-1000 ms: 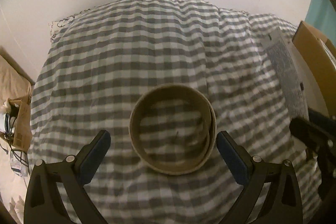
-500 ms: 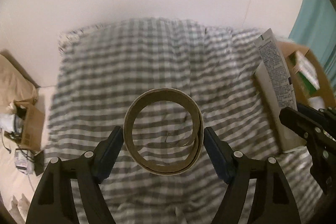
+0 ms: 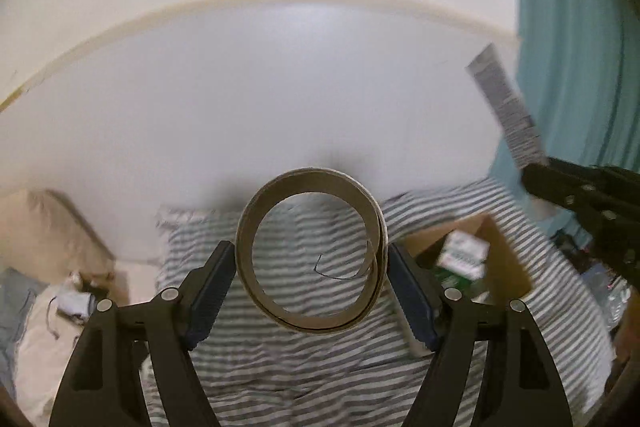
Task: Organize objects
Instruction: 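Carry the tube and tape roll into the cardboard box and release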
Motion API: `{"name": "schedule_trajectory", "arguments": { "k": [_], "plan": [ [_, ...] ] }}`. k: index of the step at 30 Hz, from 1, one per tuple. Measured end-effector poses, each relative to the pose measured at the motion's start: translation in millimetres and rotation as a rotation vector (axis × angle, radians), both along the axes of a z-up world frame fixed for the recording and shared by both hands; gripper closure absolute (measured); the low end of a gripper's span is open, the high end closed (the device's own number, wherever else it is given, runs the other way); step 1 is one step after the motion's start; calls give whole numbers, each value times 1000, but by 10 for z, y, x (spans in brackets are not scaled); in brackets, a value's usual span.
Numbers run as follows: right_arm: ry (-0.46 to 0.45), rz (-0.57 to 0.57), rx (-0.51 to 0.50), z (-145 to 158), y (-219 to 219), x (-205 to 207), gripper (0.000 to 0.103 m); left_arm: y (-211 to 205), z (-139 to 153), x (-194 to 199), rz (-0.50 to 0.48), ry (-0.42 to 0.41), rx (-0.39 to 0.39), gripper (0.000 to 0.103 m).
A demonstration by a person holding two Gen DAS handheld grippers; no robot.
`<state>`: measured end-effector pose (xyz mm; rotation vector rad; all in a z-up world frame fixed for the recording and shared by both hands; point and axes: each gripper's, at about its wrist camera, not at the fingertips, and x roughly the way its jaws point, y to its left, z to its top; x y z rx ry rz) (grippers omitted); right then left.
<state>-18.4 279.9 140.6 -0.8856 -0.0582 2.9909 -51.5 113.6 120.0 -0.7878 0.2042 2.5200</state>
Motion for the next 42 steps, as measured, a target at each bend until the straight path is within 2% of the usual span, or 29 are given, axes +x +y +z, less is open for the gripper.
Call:
{"name": "schedule_trajectory", "arguments": {
  "k": [3,5,7,9,13,17,25,33,36,38,39,40,42],
  "plan": [
    [-3,-2,68,220,155,199,83,284,108,146,-34,10,30,25],
    [-17,-9,117,272,261,290,83,502,76,213,-52,-5,43,25],
    [-32,-23,161,263,409,356,83,699,-9,238,-68,-29,49,25],
    [-45,-36,142,180,607,406,83,910,-133,241,-77,-48,37,25],
    [-126,-69,58,-165,1037,250,83,1283,-456,184,-100,-101,11,25],
    [-210,-103,-2,-548,1382,44,83,1461,-756,64,-101,-154,-16,25],
    [-345,-155,-18,-1115,1723,-292,83,1819,-1209,15,-96,-245,-38,25],
    [-392,-186,-35,-1402,1963,-397,82,1958,-1357,36,-157,-238,-42,23],
    [-397,-141,-77,-1391,1970,-382,82,1947,-1308,43,-164,-219,-31,19],
    [-395,-147,-73,-1415,1996,-357,75,1939,-1267,55,-168,-197,-45,9],
    [-391,-153,-67,-1407,1989,-352,66,1924,-1219,74,-163,-178,-58,7],
    [-382,-157,-67,-1394,1992,-338,62,1902,-1167,91,-159,-155,-72,5],
    [-364,-163,-71,-1302,2012,-293,61,1855,-1075,109,-157,-126,-93,4]
  ]
}}
